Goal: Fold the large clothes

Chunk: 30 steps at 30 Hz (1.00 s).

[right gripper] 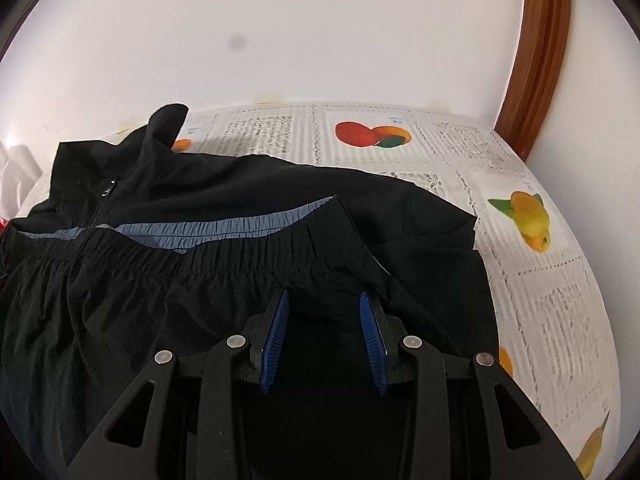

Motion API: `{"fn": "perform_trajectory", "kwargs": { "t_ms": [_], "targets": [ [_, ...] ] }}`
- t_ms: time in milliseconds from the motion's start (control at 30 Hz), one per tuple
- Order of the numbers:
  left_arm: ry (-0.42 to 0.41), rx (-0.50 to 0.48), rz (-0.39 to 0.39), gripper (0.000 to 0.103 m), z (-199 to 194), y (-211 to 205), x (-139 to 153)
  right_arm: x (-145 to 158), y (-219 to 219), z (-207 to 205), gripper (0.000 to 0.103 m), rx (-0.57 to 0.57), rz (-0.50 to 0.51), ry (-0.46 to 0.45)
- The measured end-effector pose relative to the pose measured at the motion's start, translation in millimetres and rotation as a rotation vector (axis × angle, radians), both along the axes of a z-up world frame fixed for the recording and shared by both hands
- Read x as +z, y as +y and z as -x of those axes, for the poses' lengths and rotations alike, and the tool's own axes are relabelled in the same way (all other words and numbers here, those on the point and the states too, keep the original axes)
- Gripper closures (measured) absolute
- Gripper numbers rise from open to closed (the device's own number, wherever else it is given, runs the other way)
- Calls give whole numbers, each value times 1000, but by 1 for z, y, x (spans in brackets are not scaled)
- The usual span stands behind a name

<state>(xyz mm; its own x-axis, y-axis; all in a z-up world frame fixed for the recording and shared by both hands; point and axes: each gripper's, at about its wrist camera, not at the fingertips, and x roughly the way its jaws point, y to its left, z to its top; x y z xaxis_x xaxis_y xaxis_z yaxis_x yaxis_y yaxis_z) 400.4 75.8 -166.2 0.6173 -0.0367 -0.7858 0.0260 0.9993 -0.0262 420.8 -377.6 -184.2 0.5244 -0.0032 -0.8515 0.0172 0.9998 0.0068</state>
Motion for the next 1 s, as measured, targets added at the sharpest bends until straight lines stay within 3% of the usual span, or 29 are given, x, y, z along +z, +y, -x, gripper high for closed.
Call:
{"fn": "perform_trajectory", "kwargs": {
  "t_ms": [200,1000],
  "targets": [
    [-8,-12,-77,40,-5,-13,-6,-1,-2,-3,65,14,16,3],
    [-20,-11,-57,40,-1,-9,-7,-1,-2,-2,64,9,17,-11]
  ]
}}
